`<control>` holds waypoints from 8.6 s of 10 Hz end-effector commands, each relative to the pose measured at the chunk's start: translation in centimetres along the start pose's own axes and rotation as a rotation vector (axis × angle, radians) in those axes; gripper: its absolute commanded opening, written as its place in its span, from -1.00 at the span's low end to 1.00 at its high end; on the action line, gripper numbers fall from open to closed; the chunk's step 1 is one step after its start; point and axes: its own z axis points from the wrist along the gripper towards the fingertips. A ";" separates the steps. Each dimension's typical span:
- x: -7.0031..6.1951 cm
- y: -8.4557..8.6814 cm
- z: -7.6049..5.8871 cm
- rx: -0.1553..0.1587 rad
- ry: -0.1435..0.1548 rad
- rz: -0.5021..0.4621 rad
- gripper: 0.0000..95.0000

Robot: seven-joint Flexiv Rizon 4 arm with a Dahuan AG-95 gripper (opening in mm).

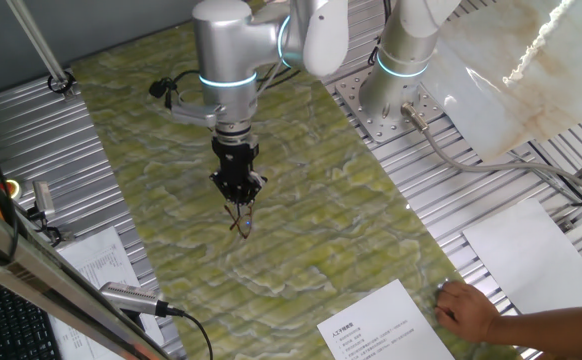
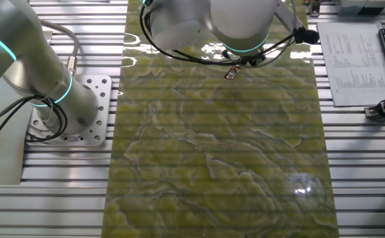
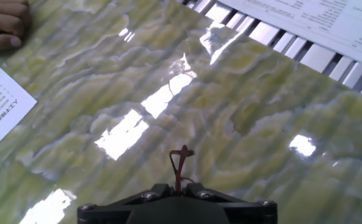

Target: Unfold the leg of the glasses (with one hand)

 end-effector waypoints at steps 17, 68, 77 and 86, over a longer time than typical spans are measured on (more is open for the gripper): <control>-0.2 -0.6 0.8 0.080 0.200 -0.049 -0.60; 2.0 -0.2 -5.3 0.015 0.176 -0.040 -1.00; 2.1 -0.2 -5.3 0.013 0.216 -0.063 -0.60; -1.9 -0.4 -6.3 0.071 0.285 -0.016 -0.60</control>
